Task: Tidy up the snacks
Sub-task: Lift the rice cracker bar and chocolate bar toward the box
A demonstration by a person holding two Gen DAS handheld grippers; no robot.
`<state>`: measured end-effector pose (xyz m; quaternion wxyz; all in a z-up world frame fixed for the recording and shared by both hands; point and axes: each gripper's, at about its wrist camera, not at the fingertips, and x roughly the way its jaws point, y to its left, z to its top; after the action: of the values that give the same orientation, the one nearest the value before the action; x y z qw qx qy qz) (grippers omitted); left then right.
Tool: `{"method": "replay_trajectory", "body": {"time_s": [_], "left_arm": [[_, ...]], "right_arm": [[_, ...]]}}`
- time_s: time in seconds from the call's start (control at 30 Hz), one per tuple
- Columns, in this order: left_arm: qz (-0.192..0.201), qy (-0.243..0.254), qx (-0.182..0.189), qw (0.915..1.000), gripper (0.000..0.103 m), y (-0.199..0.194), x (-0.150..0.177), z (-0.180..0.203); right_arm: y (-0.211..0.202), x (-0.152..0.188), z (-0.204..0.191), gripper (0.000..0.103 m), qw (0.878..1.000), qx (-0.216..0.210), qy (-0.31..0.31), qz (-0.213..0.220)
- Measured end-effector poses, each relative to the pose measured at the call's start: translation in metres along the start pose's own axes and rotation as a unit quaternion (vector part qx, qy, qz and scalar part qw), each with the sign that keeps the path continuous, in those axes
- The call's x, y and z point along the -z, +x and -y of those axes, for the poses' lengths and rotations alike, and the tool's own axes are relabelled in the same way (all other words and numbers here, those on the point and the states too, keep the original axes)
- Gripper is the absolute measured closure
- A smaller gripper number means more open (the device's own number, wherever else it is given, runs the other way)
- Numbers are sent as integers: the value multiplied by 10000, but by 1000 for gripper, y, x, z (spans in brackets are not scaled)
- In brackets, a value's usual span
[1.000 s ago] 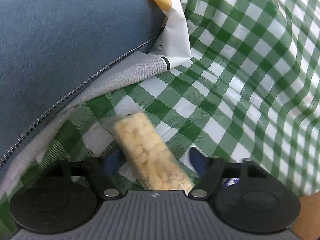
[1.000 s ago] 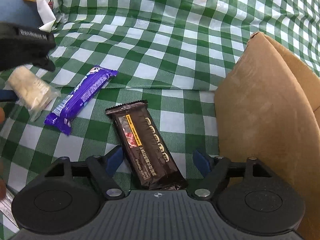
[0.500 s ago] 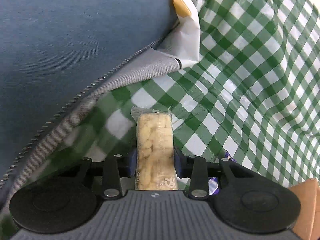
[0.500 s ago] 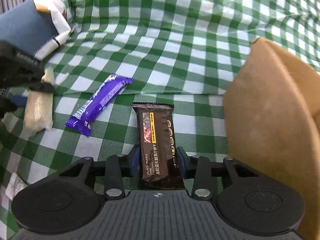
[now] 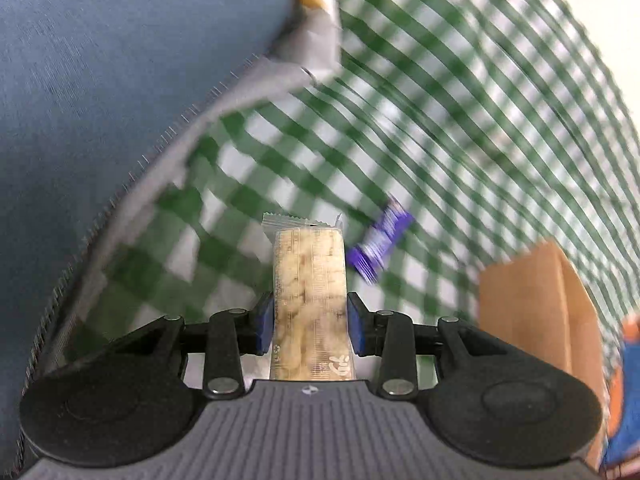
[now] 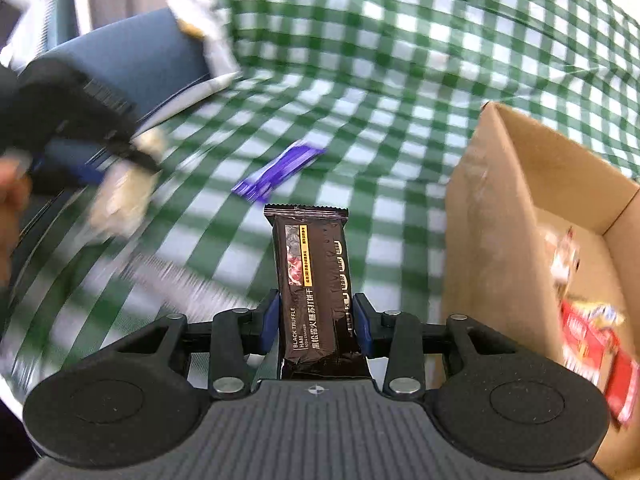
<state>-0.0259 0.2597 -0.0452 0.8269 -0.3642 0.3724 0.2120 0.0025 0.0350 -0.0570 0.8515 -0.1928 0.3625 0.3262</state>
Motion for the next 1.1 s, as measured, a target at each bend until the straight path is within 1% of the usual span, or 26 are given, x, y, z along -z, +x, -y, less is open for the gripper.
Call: {"method": "replay_trajectory", "body": {"time_s": [0.03, 0.1, 0.2, 0.3, 0.37, 0.43, 0.57, 0.63, 0.67, 0.77, 0.87, 1.0, 1.1], "left_arm": [[-120, 70, 208, 9997, 62, -3, 5, 2], [-242, 153, 492, 9984, 62, -9, 15, 3], [-349, 337, 652, 9967, 62, -16, 31, 5], [-423, 539, 669, 9954, 62, -20, 56, 3], [-415, 698, 624, 9947, 62, -22, 77, -2], [-451, 792, 602, 9940, 62, -22, 99, -6], [-678, 926, 506, 9921, 62, -18, 122, -5], [-688, 1078, 392, 9910, 62, -16, 123, -4], [-696, 1055, 370, 9913, 62, -15, 123, -4], [-720, 910, 408, 9924, 62, -13, 122, -8], [-704, 963, 377, 9921, 61, -13, 122, -6], [-695, 959, 390, 9922, 57, -13, 122, -4], [-699, 958, 401, 9921, 55, -13, 121, -5]], "right_arm": [[-5, 6, -3, 63, 10000, -20, -52, 21], [-15, 18, -8, 63, 9997, -159, -130, 149], [-24, 39, -12, 63, 9996, -237, -118, 138], [-26, 49, -16, 63, 9996, -208, -165, -14], [-33, 52, -19, 63, 9994, -181, -282, 92], [-31, 56, -18, 63, 9995, -88, -317, 10], [-25, 62, -12, 63, 9996, 50, -202, -193], [-22, 65, -10, 63, 9994, 106, -202, -257], [-20, 66, -9, 63, 9992, 137, -201, -306], [-16, 69, -4, 63, 9989, 187, -183, -381], [-17, 71, -1, 63, 9989, 222, -138, -390], [-19, 73, -1, 63, 9987, 254, -158, -408], [-16, 73, -1, 61, 9984, 279, -203, -446]]}}
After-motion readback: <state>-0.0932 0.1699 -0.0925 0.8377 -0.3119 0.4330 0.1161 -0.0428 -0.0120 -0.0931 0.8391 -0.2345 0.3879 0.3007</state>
